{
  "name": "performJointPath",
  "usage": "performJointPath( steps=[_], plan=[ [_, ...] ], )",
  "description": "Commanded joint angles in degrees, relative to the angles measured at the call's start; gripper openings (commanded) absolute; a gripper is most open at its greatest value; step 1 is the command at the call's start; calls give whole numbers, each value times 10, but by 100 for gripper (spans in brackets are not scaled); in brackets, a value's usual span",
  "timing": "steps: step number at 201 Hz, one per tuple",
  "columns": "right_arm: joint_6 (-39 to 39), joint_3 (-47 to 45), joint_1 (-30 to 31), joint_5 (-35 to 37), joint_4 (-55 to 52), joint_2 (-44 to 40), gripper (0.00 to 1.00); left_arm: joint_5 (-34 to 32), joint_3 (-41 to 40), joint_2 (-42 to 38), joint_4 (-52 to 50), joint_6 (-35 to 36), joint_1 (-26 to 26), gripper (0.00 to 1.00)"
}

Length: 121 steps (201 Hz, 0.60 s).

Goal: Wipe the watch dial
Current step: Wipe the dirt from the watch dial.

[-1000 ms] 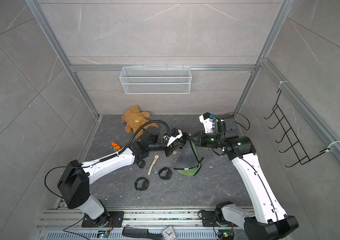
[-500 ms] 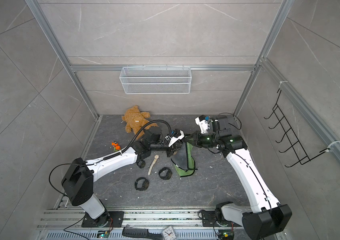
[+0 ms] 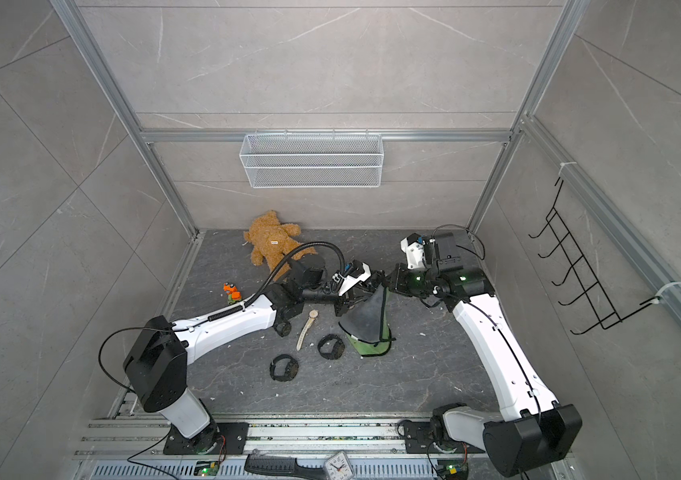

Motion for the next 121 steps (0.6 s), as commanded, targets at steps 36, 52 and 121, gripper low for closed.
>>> performJointPath(
  steps=[36,52,121],
  plan=[
    [-47,74,-17,85,-77,3,0,7,2,-49,31,30,-4,0],
    [-46,86,-18,64,-79,3,0,3,2,-46,31,33,-3,0],
    [-21,99,-16,-98,-36,-26,0,-2,14,-23,31,37,1,0]
  ],
)
